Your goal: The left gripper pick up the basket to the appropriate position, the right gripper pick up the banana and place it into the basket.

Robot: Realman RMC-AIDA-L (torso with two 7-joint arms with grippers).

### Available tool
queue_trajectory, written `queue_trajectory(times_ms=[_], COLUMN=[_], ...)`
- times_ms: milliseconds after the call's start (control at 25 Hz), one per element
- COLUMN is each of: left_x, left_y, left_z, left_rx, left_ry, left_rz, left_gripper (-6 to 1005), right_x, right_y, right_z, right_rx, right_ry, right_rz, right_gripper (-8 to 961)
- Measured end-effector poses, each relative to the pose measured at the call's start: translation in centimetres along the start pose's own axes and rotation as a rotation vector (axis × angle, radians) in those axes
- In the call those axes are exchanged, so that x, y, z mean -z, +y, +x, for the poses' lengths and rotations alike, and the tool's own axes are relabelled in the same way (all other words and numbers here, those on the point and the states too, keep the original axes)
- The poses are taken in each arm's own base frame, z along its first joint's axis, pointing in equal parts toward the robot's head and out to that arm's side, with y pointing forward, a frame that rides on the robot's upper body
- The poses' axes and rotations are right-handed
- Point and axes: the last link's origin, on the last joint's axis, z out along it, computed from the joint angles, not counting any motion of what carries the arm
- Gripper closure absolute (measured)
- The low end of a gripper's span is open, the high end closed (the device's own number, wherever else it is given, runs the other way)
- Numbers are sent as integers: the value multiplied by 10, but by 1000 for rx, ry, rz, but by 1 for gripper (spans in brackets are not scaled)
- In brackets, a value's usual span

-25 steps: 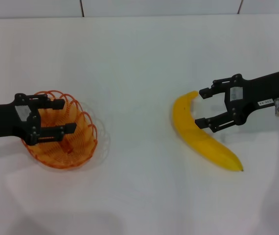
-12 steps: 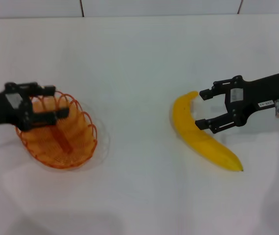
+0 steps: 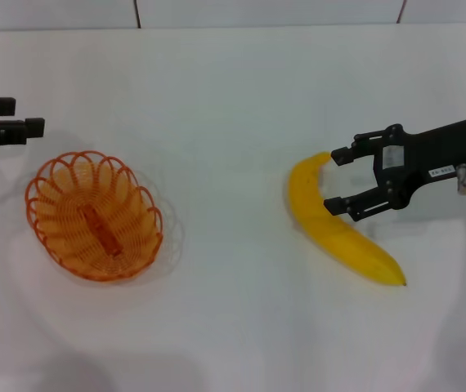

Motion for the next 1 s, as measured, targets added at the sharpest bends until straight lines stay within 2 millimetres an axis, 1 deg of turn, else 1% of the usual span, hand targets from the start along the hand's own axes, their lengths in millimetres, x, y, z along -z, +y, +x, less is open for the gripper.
queue_trajectory(times_ms=[160,400,600,720,1000], left_x=[-8,-31,-47,-52,-69], left_y=[-4,0,4,5,5], left_z=[5,5,4,3,-5], left_rx=[-10,-37,-63,-72,-79], left_ry=[-103,-246,-303,-319,-354], left_rz=[14,36,48,58,74], left_gripper=[292,293,293,294,295], right_x=[0,-1,-1,-1,-2], right_y=[0,0,0,0,-1], right_z=[-1,-1,-1,-1,1], right_rx=[1,-1,-1,-1,-4], right_ry=[-1,-1,-1,-1,13], right_rz=[-1,-1,-1,-2,5], right_gripper=[76,76,76,76,76])
